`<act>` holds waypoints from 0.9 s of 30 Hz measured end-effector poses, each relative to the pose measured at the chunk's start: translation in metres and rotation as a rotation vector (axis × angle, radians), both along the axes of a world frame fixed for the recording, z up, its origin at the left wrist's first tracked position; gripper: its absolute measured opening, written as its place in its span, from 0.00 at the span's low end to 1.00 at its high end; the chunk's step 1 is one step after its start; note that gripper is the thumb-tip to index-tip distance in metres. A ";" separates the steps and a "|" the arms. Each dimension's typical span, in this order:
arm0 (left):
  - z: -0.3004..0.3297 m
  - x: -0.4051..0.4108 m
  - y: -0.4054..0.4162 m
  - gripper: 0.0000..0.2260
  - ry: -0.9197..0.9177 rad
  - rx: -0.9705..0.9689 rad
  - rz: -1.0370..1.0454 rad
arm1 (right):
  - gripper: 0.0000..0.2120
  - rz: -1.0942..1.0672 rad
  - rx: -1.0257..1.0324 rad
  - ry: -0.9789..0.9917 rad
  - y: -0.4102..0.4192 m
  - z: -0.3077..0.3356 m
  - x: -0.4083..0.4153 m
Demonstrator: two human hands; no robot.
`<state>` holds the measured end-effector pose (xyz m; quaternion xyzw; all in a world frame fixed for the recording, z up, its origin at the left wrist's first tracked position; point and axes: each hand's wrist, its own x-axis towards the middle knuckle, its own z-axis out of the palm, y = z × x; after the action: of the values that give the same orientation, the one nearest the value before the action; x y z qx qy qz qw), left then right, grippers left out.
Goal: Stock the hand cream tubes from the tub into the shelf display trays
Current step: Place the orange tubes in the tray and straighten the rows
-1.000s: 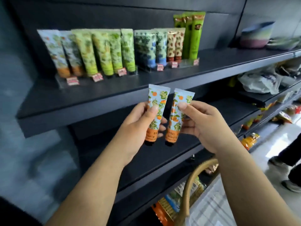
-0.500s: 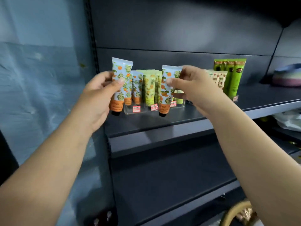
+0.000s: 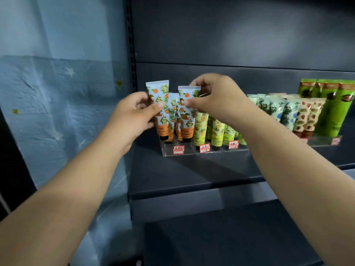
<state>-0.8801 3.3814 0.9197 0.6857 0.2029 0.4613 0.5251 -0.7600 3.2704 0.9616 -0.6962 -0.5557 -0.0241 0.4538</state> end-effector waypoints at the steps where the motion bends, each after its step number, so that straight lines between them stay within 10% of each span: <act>1: -0.001 0.002 0.002 0.07 0.004 0.000 0.009 | 0.08 -0.004 -0.003 -0.029 0.002 -0.001 0.002; 27: -0.019 0.016 0.008 0.06 0.197 0.074 -0.029 | 0.18 -0.210 -0.229 -0.577 0.017 -0.010 0.005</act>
<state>-0.8642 3.3894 0.9010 0.7496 0.2266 0.3910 0.4836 -0.7547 3.2869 0.9519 -0.7606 -0.5856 -0.2044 0.1916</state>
